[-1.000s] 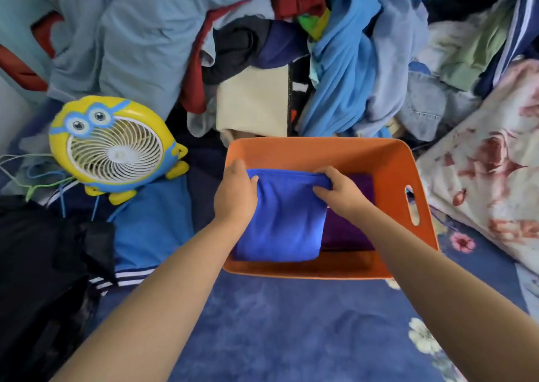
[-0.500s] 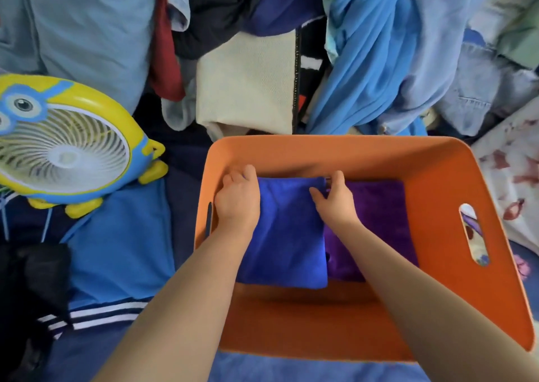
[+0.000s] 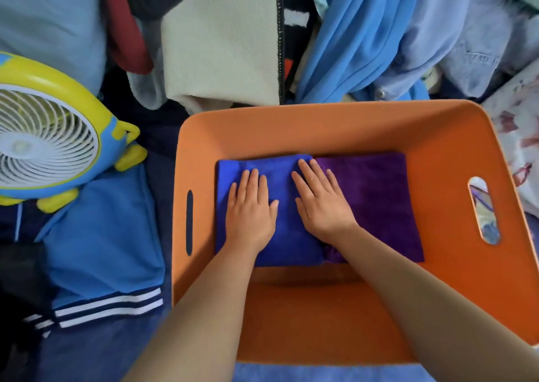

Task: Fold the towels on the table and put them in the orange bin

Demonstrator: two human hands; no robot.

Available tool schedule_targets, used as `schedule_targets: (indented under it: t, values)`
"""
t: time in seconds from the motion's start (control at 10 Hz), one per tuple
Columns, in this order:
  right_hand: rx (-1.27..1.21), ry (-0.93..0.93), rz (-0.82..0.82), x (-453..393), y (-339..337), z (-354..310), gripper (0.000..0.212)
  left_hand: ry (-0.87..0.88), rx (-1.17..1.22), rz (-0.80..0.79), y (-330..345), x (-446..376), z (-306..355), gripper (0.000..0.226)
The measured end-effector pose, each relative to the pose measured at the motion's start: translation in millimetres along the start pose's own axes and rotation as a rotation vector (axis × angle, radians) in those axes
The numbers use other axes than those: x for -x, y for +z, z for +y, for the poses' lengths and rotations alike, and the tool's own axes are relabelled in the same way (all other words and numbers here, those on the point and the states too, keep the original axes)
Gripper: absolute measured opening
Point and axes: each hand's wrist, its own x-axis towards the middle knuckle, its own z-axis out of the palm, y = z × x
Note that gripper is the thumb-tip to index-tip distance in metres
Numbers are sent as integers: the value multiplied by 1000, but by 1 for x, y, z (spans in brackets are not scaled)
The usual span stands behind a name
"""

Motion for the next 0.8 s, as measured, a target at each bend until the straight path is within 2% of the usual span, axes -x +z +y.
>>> schedule_targets:
  t: [0.3,0.6,0.7,0.8]
  values:
    - [109,88,-131,-15,29,2,57,-43,-29,-4,31,-8,-18,61]
    - [-21,78,-285,-12,-8,3,55,-76,-11,-137,2,-7,-5,61]
    - [-108,89,-267,5,-29,2,53,-66,5,-170,-18,6,5,58]
    - [-205,103,-131,27,-56,1,47,-49,10,-161,-39,30,21,50]
